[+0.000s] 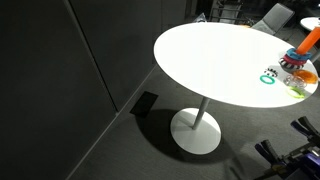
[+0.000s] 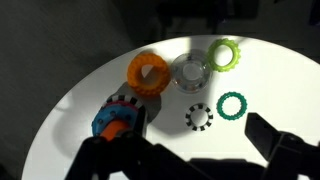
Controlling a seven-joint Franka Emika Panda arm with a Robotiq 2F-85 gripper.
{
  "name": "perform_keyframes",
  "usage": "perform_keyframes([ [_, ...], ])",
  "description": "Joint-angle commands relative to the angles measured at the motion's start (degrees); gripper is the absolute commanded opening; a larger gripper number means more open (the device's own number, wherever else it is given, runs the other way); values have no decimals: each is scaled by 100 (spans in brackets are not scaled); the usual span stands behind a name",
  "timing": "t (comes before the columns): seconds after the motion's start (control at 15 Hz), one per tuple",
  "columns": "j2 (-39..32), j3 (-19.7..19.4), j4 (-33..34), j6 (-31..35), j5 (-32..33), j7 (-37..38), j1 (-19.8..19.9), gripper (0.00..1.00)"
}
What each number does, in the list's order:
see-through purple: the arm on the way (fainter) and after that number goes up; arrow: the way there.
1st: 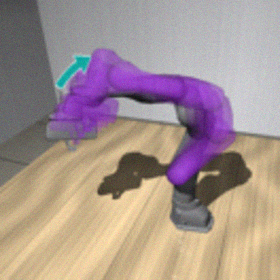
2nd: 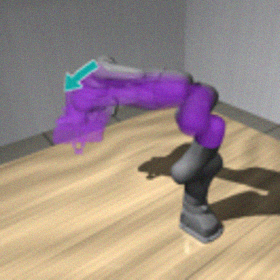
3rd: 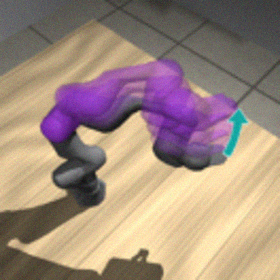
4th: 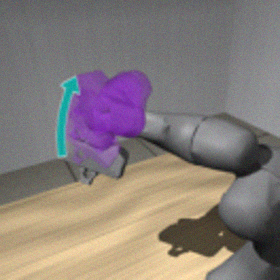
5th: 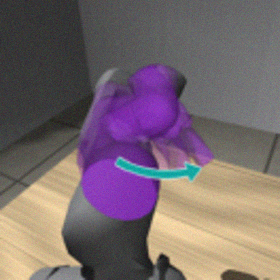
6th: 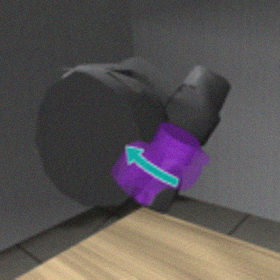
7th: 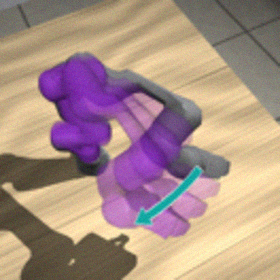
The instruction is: Pick up the blue ring from the table and put it on the ring holder
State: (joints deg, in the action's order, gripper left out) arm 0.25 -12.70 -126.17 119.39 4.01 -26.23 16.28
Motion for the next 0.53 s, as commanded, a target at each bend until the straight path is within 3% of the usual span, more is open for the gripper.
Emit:
perform_keyframes([
  [0.0,901,-2,-780,-40,342,318,-160,100],
  [0.47,2122,75,-1702,-55,806,1123,-239,100],
])
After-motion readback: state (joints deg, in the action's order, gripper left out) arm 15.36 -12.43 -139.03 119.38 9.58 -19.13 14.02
